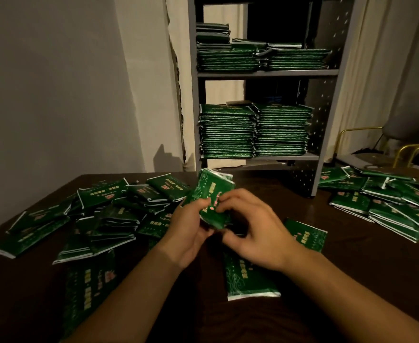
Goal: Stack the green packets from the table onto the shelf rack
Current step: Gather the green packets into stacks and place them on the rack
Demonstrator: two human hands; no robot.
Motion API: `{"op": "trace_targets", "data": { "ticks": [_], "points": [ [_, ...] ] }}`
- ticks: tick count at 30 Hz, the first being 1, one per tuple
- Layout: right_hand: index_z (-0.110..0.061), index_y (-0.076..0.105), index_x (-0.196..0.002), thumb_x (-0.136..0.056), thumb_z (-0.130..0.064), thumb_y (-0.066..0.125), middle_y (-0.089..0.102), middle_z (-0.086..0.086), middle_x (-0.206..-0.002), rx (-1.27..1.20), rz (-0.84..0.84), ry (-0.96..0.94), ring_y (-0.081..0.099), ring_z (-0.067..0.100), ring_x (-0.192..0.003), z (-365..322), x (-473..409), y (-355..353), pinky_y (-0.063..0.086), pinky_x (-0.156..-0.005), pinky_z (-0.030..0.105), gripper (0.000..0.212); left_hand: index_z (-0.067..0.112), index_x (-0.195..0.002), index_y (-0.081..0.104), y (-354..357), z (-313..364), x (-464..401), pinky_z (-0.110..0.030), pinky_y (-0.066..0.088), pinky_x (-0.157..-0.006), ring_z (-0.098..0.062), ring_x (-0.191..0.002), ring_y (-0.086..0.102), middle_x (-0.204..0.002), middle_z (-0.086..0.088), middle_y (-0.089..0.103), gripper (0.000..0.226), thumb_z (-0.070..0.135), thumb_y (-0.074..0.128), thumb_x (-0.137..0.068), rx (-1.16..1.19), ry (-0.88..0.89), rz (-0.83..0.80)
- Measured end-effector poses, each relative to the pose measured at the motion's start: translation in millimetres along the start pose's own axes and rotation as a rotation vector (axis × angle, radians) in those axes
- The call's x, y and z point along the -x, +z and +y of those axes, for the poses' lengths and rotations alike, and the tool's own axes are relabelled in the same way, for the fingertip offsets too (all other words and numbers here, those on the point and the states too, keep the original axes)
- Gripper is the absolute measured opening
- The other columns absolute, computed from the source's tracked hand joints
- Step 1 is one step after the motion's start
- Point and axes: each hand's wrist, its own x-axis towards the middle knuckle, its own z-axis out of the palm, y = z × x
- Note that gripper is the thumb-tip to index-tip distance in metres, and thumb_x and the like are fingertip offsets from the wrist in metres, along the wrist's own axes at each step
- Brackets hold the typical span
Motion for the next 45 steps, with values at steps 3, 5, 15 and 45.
{"op": "trace_targets", "data": {
  "ticks": [3, 5, 15, 45],
  "points": [
    [-0.023, 0.056, -0.102, -0.086, -0.037, 0.069, 0.056, -0.008, -0.105, -0.02, 0.218, 0.254, 0.055, 0.005, -0.094, 4.6, -1.1, -7.9, 0.048, -0.08, 0.03, 0.025, 0.011, -0.127, 0.062, -1.1, 0.2, -3.8, -0.044, 0.054, -0.09, -0.033, -0.11, 0.068, -0.118, -0.015, 0.072, 0.032, 0.0, 0.053, -0.098, -0.027, 0.061, -0.026],
    [-0.022, 0.056, -0.092, -0.082, -0.05, 0.074, 0.063, -0.004, -0.096, -0.173, 0.222, 0.454, 0.062, 0.012, -0.087, 4.5, -2.1, -11.2, 0.053, -0.073, 0.035, 0.035, 0.012, -0.127, 0.062, 1.6, -0.3, -1.6, -0.045, 0.056, -0.092, -0.03, -0.109, 0.07, -0.116, -0.013, 0.073, 0.034, -0.001, 0.057, -0.097, -0.043, 0.082, -0.047],
    [-0.027, 0.062, -0.095, -0.091, -0.017, 0.071, 0.072, -0.008, -0.095, -0.331, 0.248, 0.623, 0.067, 0.01, -0.094, 22.9, -5.5, -14.4, 0.054, -0.087, 0.037, 0.014, 0.021, -0.121, 0.061, 3.7, -8.6, -1.5, -0.05, 0.056, -0.096, -0.024, -0.107, 0.071, -0.113, -0.006, 0.074, 0.039, -0.005, 0.058, -0.092, -0.323, 0.136, -0.088],
    [-0.029, 0.057, -0.122, -0.082, -0.057, 0.071, 0.056, 0.005, -0.127, 0.384, -0.324, 0.895, 0.053, 0.026, -0.116, 52.4, 12.9, -86.4, 0.049, -0.099, 0.043, 0.051, 0.027, -0.115, 0.057, -2.0, -10.8, -6.9, -0.03, 0.061, -0.077, -0.013, -0.099, 0.072, -0.115, 0.003, 0.07, 0.024, 0.008, 0.049, -0.104, -0.267, 0.261, -0.012]
  ]
}}
